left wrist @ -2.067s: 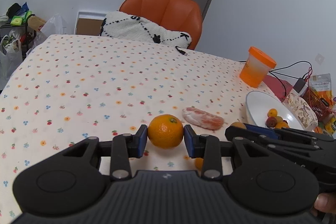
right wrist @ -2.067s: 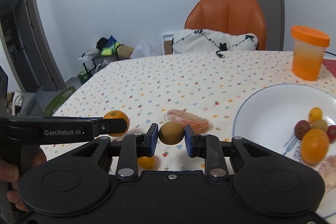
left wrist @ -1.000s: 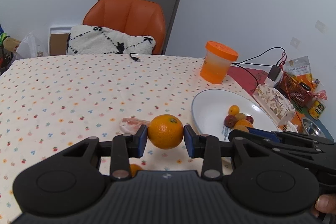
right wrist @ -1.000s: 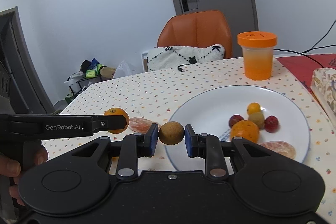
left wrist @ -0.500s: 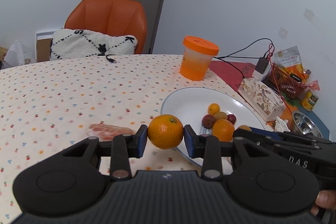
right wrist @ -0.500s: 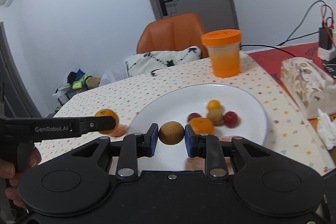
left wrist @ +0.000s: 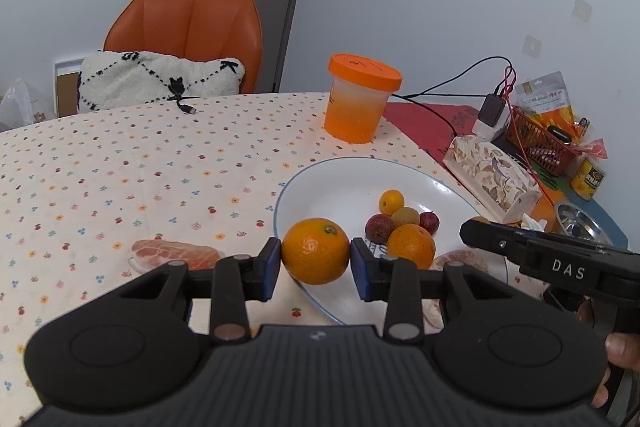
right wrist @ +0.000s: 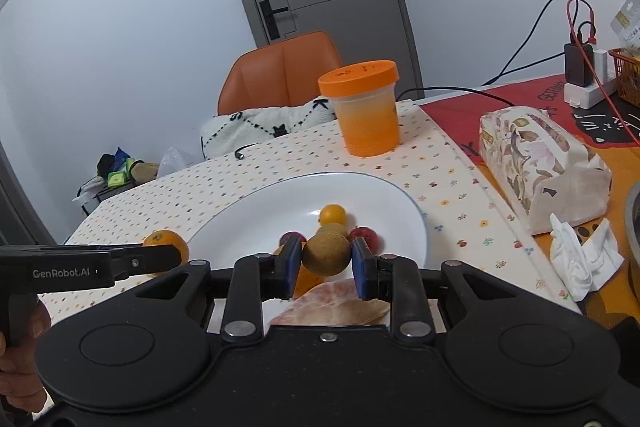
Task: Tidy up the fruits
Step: 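Carry kiwi to plate and open right tool while left tool releases orange there, then move right tool to the pomelo segment while left tool reaches a small kumquat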
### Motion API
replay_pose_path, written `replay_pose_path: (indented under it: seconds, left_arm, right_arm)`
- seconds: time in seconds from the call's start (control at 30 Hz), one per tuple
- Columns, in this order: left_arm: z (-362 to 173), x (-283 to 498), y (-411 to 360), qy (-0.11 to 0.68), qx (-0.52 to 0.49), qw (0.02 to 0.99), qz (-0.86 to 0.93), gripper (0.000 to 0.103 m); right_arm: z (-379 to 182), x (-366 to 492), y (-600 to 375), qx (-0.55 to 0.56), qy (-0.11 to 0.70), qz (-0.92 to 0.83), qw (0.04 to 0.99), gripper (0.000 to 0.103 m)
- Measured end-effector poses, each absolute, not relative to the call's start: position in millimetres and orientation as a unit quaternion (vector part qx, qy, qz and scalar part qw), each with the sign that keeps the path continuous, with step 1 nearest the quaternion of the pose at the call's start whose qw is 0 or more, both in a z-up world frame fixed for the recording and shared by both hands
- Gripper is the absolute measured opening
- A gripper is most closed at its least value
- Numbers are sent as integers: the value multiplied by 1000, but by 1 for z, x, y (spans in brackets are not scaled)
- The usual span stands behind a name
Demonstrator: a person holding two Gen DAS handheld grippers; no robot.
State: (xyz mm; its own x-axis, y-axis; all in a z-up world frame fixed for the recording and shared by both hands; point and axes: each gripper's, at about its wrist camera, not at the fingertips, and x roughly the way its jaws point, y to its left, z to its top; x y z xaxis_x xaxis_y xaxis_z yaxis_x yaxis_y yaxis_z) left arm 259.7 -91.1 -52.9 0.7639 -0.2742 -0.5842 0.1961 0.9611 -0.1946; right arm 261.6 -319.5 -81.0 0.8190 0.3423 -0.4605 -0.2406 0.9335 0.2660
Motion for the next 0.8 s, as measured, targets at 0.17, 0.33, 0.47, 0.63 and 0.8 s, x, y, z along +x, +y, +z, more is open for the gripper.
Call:
replay_pose_path:
  seconds: [0.17,0.33,0.47,0.63,0.8]
  left_arm:
    - [-53,268,-95,322,-58,936,-126,36]
    - [-53,272,-100,324,-53,936,-131,36]
    - [-54,275,-103,328,-54,934,-135,36]
    - [-50,274,-100,313,-69,939,-126,40]
    - [-45,272,-87,312,-77,940,-113,41]
  right_arm:
    - [-83,269,-320,101,259,154,948,26]
    - [-81,273,-320,100,254,150,950,41]
    - [-78,268,-319,99,253,157,950,45]
    - [-77,262,-314,99,257,163,947,45]
    - [-74,258,-303,96,255,176,946,46]
